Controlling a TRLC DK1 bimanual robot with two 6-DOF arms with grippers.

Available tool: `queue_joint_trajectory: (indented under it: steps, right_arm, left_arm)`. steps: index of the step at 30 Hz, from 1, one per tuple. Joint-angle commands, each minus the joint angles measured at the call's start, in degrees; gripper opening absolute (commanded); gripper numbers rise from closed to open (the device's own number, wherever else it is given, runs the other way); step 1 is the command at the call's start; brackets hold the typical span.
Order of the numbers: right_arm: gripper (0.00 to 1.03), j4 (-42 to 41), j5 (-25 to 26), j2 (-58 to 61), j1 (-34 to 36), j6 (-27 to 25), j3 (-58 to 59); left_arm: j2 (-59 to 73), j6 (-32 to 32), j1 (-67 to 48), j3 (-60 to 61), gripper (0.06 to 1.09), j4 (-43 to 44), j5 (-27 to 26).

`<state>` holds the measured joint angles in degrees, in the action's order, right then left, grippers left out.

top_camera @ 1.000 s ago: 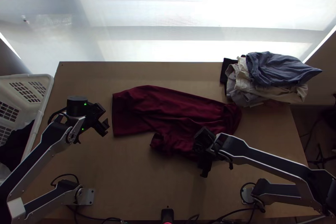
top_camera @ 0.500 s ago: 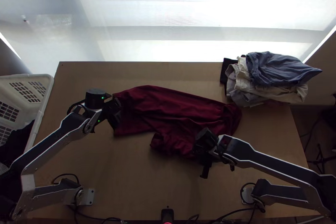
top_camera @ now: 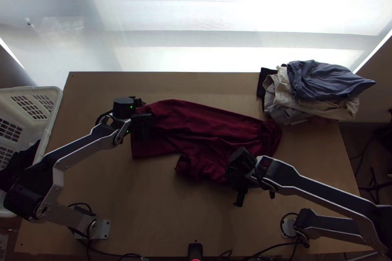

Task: Fold the t-shirt

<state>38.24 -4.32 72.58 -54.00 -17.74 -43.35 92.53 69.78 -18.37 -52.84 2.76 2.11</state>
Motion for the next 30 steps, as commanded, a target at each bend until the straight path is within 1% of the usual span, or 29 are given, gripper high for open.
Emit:
queue_joint_trajectory:
  steps: [1, 3, 7, 8, 10, 13, 15, 16, 19, 21, 24, 26, 28, 30]
  right_arm:
    - [0.15, 0.3, 0.0, -0.1, 0.6, 0.1, -0.3]
    - [0.15, 0.3, 0.0, -0.1, 0.6, 0.1, -0.4]
    - [0.15, 0.3, 0.0, -0.2, 0.8, 0.1, -0.4]
    - [0.15, 0.3, 0.0, -0.2, 0.8, 0.1, -0.4]
    - [0.15, 0.3, 0.0, -0.1, 0.8, 0.1, -0.4]
    - [0.15, 0.3, 0.0, -0.2, 0.8, 0.1, -0.5]
    - [0.15, 0.7, 0.0, -0.6, 0.8, 0.1, -1.0]
    - [0.15, 1.5, 0.0, -0.9, 1.0, 0.2, -1.7]
    - [0.15, 5.4, -1.4, -1.6, 2.8, 0.4, -4.8]
    - [0.15, 8.3, -3.9, -3.4, 4.7, 0.7, -7.6]
    - [0.15, 15.0, -8.3, -6.2, 8.6, 1.8, -14.1]
    - [0.15, 18.8, -9.8, -8.3, 11.0, 2.1, -18.3]
    - [0.15, 21.0, -11.1, -10.3, 13.0, 1.9, -21.1]
    - [0.15, 23.0, -11.2, -12.4, 14.1, 1.6, -22.8]
  left_arm:
    - [5.1, 3.2, 2.2, -3.3, 1.03, 1.1, -0.4]
    - [5.6, 3.5, 2.8, -3.6, 1.01, 1.2, -0.4]
    - [5.8, 4.5, 3.3, -3.3, 1.01, 0.7, -0.4]
    - [6.0, 4.5, 3.3, -3.4, 0.98, 0.8, -0.4]
    - [6.3, 4.4, 3.3, -3.6, 0.83, 1.5, -0.4]
    - [6.3, 3.8, 3.1, -3.9, 0.43, 1.5, -0.5]
    - [5.8, 2.0, 2.9, -4.4, 0.15, 1.5, -0.4]
    - [5.3, 0.5, 2.8, -5.1, 0.10, 0.8, -0.4]
    - [2.8, -2.9, 3.0, -8.9, 0.10, -6.2, 0.0]
    - [-0.5, -5.7, 3.5, -10.5, 0.10, -9.4, 0.0]
    - [-8.0, -8.7, 5.1, -11.3, 0.10, -13.7, 0.0]
    - [-13.4, -10.5, 6.3, -11.5, 0.10, -17.5, -0.3]
    - [-19.3, -11.2, 8.2, -10.1, 0.10, -19.3, -0.8]
    - [-25.2, -11.6, 10.2, -8.2, 0.10, -19.2, -1.1]
